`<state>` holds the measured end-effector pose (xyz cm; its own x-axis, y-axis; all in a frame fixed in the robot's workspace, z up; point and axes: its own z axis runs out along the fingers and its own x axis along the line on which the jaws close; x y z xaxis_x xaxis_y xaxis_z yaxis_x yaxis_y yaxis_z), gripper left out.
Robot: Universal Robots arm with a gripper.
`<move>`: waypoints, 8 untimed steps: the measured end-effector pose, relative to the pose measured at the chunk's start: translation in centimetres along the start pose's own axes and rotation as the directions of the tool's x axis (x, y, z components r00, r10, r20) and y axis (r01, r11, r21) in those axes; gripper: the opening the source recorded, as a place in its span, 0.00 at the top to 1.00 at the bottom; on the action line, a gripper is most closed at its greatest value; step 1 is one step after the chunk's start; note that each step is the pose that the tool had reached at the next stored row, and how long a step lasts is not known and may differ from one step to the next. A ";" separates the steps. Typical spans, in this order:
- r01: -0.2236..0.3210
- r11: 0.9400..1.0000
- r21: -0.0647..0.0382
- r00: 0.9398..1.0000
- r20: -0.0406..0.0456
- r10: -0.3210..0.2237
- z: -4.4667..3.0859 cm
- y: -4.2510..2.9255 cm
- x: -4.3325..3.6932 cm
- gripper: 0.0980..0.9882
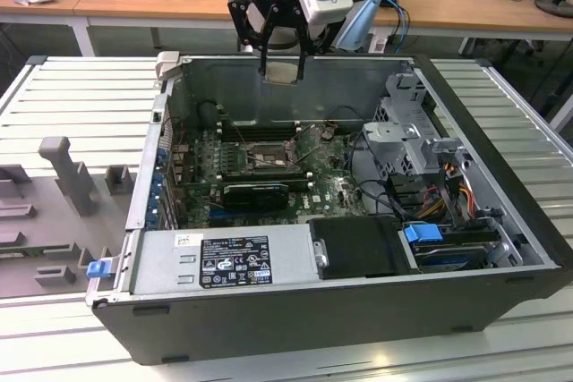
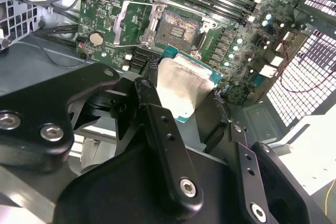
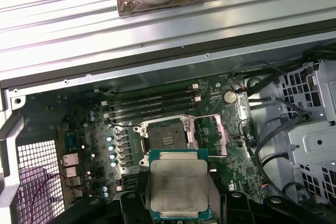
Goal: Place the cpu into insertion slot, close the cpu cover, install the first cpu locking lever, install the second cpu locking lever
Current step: 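Place the cpu into insertion slot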
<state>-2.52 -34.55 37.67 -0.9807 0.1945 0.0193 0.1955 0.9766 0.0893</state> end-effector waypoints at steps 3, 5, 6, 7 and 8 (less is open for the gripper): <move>-0.009 1.000 0.000 1.000 0.001 0.009 0.01 0.00 0.00 0.52; -0.014 1.000 0.000 1.000 0.001 0.014 0.01 0.00 0.00 0.52; -0.017 1.000 0.000 1.000 0.002 0.017 0.01 0.00 0.00 0.52; -0.018 1.000 0.000 1.000 0.002 0.018 0.01 0.00 0.00 0.52; -0.020 1.000 0.000 1.000 0.002 0.020 0.01 0.00 0.00 0.52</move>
<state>-2.52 -34.55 37.66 -0.9767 0.2139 0.0193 0.2148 0.9726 0.0893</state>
